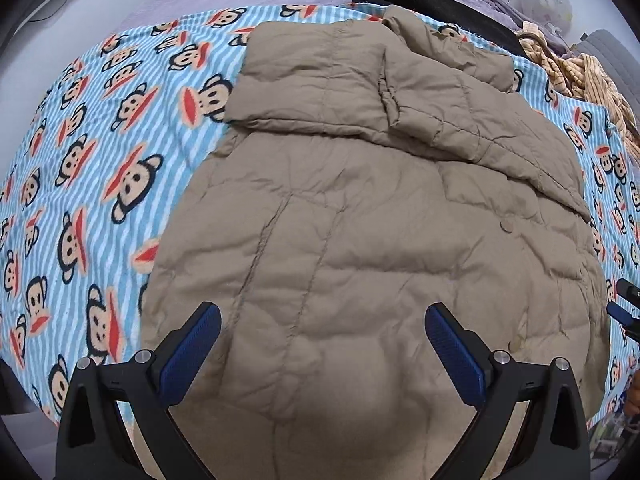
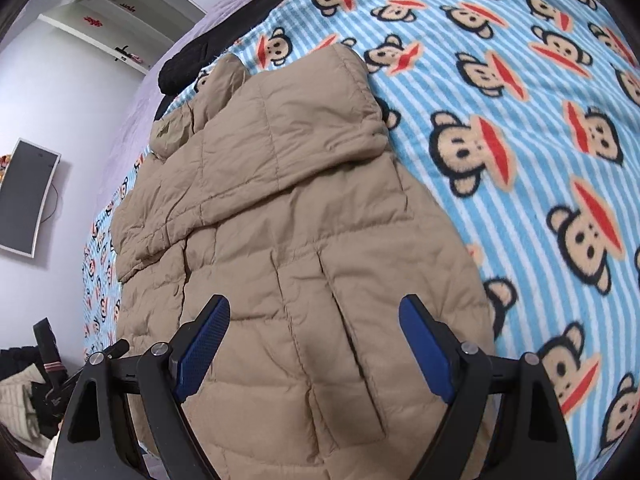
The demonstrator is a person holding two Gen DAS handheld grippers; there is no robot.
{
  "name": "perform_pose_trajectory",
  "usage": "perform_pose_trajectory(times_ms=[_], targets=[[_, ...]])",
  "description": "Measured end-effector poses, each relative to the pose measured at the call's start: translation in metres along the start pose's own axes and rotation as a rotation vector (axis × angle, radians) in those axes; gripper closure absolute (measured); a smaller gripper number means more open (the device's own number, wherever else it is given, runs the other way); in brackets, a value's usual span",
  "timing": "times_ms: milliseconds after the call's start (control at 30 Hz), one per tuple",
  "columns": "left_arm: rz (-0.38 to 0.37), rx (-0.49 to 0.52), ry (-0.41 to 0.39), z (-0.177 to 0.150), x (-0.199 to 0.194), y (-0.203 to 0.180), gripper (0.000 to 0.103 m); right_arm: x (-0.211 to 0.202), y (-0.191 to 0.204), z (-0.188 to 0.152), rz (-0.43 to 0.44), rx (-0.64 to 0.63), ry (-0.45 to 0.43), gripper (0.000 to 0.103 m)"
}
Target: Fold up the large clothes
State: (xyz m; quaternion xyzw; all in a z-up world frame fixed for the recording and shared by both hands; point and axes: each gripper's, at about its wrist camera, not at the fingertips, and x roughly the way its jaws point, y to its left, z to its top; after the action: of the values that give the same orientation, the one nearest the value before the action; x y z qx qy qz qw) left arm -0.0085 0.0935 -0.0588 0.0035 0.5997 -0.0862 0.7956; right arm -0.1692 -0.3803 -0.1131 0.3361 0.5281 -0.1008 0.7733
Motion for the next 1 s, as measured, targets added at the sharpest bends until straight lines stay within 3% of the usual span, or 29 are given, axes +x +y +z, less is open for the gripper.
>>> perform_pose_trajectory(times_ms=[100,267,333,467,567,700,900,1000], targets=[[-0.037,-0.037,0.042,-0.017,-0.020,0.033,0.001,-0.006,0.002,-0.019,-0.033,0.056,0.016,0.015],[-0.133,-0.083,0.103,-0.051,-0.048,0.083,0.001,-0.025,-0.008,-0.050,0.083,0.221,0.015,0.014],[-0.147,-0.072,0.135,-0.085,-0.051,0.084,0.001,-0.033,-0.011,-0.062,0.112,0.259,0.012,0.014],[-0.214,-0.069,0.206,-0.125,-0.044,0.100,0.001,-0.044,-0.014,-0.092,0.125,0.278,0.047,0.014],[-0.308,-0.136,0.283,-0.144,-0.025,0.100,0.001,-0.052,-0.023,-0.116,0.128,0.308,0.066,0.014],[-0.370,-0.238,0.363,-0.174,0.001,0.104,0.004,-0.057,-0.042,-0.150,0.136,0.378,0.068,0.014],[-0.454,-0.301,0.342,-0.171,0.030,0.085,0.007,-0.054,-0.068,-0.176,0.166,0.524,0.051,0.014],[-0.430,-0.275,0.319,-0.159,0.039,0.071,0.007,-0.050,-0.076,-0.180,0.178,0.559,0.032,0.014]])
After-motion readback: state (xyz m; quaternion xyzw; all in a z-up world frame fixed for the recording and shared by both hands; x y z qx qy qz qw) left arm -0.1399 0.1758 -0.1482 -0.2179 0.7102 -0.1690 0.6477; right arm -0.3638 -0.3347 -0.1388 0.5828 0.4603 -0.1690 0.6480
